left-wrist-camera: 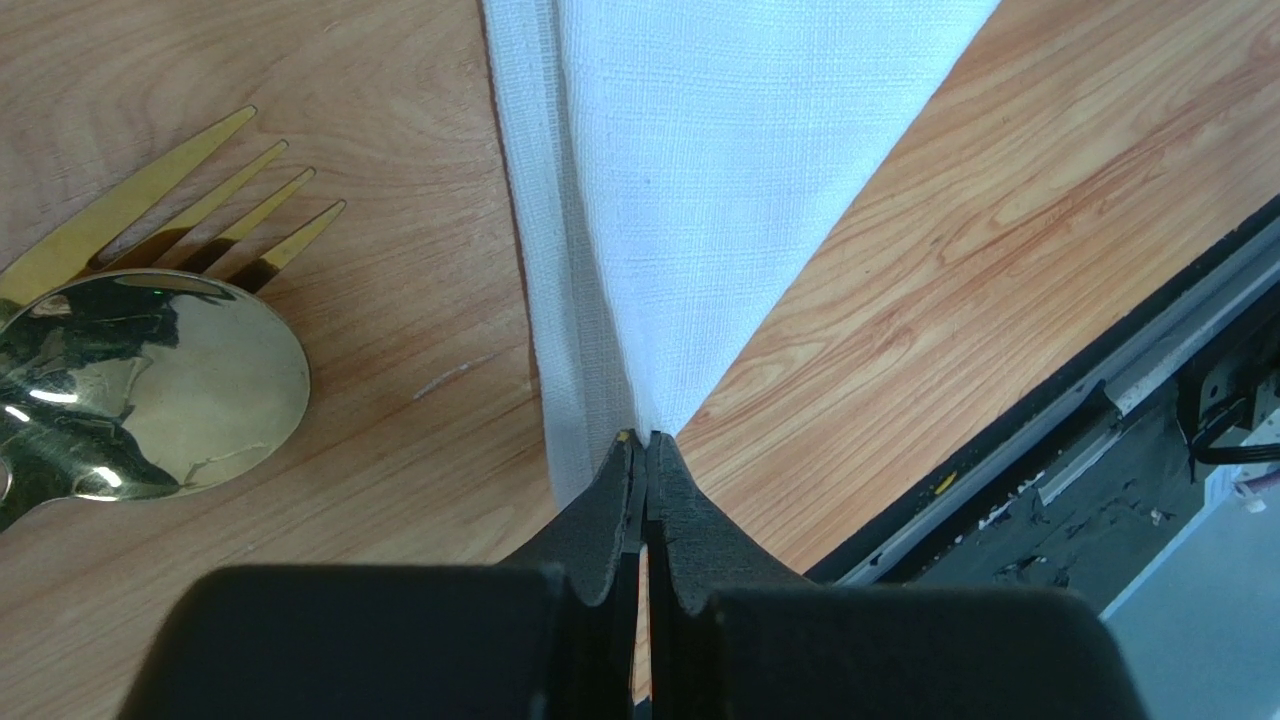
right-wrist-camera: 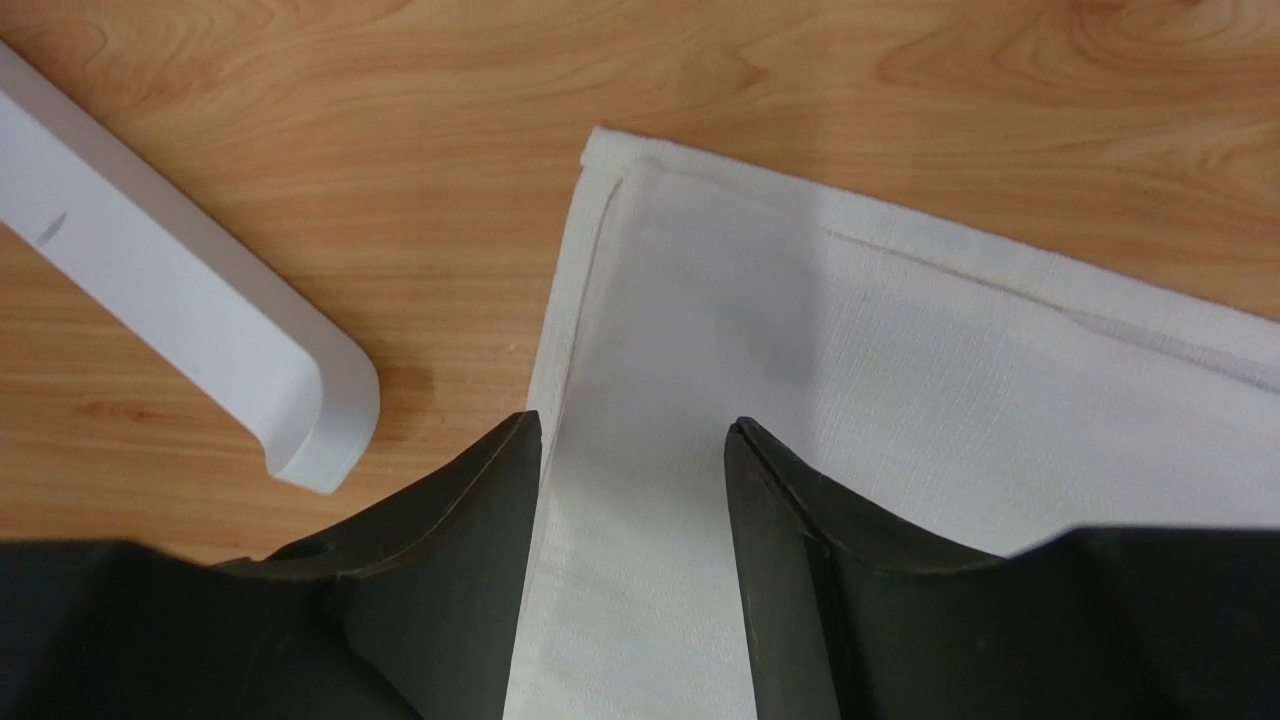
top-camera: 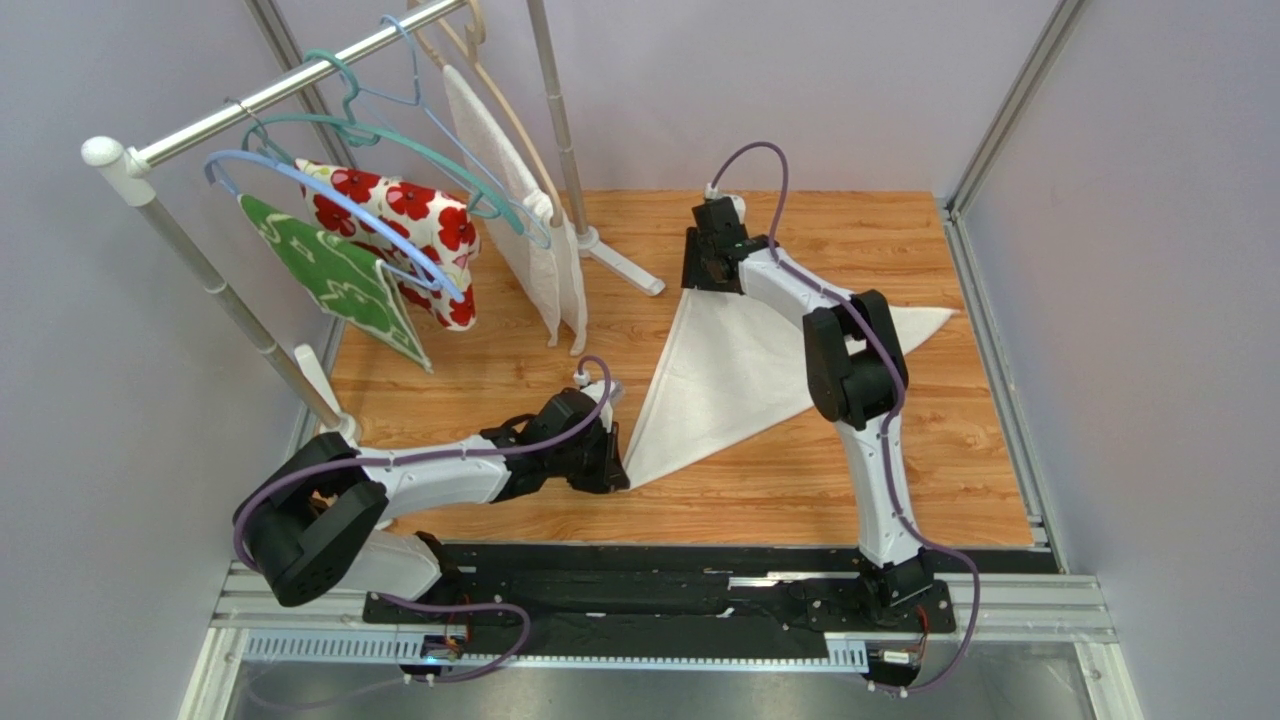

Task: Fold the napkin, place the utensils inside, and roll it up
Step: Fold the napkin

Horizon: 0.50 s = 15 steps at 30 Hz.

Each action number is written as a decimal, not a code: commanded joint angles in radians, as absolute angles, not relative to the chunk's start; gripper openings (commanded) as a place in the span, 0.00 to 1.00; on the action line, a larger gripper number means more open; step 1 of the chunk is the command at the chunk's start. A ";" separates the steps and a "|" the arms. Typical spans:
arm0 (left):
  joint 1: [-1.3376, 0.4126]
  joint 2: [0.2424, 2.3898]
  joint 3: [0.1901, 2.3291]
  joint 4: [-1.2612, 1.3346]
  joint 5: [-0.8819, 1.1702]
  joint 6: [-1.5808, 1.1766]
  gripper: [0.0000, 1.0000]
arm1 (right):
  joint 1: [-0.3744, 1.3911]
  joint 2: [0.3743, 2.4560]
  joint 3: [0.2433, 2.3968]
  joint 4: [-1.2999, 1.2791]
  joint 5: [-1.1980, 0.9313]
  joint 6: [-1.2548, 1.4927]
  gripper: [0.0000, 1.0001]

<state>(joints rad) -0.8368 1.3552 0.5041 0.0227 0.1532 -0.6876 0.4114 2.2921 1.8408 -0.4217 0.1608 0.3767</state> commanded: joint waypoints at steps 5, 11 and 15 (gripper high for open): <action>-0.841 1.335 0.500 0.023 0.161 -0.695 0.01 | 0.413 2.365 1.993 -0.396 0.250 0.382 0.47; -0.841 1.333 0.500 0.023 0.164 -0.693 0.01 | 0.416 2.431 2.065 -0.439 0.261 0.373 0.40; -0.842 1.338 0.500 0.026 0.166 -0.692 0.01 | 0.422 2.465 2.103 -0.446 0.268 0.362 0.36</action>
